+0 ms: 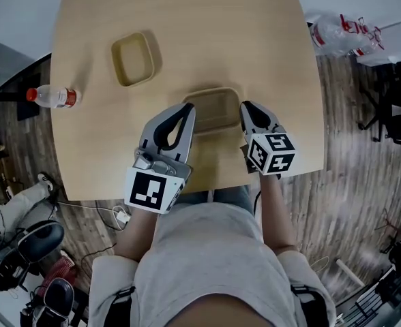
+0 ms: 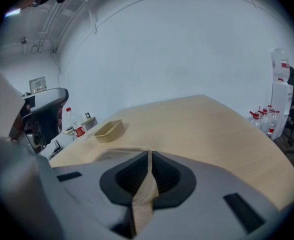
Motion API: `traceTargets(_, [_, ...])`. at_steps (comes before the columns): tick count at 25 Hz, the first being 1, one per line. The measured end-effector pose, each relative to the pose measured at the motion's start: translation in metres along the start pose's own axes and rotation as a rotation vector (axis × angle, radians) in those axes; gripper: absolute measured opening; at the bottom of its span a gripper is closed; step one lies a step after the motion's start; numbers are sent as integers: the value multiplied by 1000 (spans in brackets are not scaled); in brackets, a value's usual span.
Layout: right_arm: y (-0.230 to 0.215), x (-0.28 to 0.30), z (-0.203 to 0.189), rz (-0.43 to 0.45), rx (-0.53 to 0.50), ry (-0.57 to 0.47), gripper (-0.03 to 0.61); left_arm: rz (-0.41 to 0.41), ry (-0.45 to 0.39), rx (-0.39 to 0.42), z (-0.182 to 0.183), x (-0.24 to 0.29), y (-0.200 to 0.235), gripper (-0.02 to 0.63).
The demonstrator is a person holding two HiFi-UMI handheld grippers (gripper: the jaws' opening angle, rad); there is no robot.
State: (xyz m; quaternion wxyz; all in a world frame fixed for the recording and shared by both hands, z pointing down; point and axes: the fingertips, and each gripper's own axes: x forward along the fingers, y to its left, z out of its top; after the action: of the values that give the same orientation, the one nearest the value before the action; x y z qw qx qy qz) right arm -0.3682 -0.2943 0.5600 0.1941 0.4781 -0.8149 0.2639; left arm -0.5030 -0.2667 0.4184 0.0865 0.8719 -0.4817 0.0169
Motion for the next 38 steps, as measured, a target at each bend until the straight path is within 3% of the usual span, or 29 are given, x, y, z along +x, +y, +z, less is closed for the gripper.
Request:
traceTargets(3, [-5,8,-9,-4,35,35,14,20,4,-11,-3,-3,6,15])
traceTargets(7, [-7,16,-16,6,56,72,69,42,10,-16,-7,-4,12,15])
traceTargets(14, [-15,23,-23,-8,89,108,67,70,16,-24,-10,-5,20,15])
traceTargets(20, [-14,25,-21,-6,105,101,23,80,16,-25,-10,-6,22,15])
traceTargets(27, [-10,16,-9,-15,134,51,20,80,6,-15,-6,-12,21,15])
traceTargets(38, [-6,-18,31,-66,93,-73,21,52,-36,15,13,-15,12,15])
